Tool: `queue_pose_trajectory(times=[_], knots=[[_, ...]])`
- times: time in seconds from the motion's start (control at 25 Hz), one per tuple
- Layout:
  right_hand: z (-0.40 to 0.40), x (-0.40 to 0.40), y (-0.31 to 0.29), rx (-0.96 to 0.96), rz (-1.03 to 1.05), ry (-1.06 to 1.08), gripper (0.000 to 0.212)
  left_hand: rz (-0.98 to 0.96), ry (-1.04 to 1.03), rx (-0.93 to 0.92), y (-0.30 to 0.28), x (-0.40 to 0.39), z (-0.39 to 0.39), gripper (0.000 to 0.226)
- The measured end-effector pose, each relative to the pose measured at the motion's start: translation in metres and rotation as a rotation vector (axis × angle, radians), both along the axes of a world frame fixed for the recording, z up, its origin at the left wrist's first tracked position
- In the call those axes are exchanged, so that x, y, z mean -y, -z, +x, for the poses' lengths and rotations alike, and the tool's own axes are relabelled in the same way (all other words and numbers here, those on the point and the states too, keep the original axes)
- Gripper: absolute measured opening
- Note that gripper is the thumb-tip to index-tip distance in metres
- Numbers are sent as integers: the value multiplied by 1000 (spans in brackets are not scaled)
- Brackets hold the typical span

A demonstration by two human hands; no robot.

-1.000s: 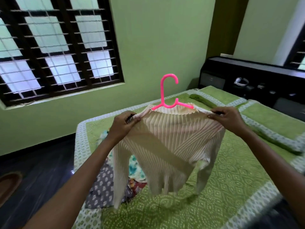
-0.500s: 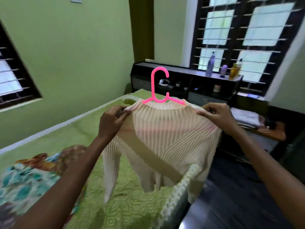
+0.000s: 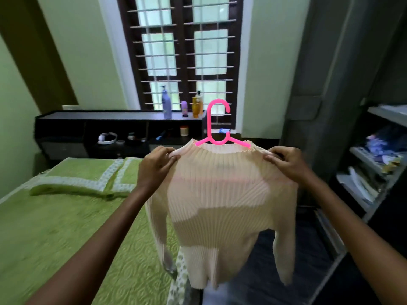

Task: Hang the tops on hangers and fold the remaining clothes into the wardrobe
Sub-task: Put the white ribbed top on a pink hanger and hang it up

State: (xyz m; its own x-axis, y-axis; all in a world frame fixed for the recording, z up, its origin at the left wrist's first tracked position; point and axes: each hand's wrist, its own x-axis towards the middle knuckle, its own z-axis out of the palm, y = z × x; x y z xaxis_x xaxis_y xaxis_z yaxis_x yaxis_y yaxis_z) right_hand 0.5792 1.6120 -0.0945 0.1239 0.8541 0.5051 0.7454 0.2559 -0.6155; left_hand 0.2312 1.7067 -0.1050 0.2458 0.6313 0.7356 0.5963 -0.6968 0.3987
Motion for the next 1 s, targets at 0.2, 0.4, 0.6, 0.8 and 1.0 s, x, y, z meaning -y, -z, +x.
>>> queue_pose_trajectory(times=[0.2,0.4,0.6,0.8,1.0], knots=[[66,-33,-7,30,12,265,8,-16,237,-23,-8,-105,97,39],[120,-50,5,-30,24,509,10,-97,447,37,-6,-185,204,20],[188,-71,11,-55,118,709,6,-73,583,21,7,-240,319,19],[273,-91,6,-59,159,854,7,-70,700,-51,-2,-282,436,28],[335,-97,-6,-156,214,954,10,27,779,-119,-25,-306,538,27]])
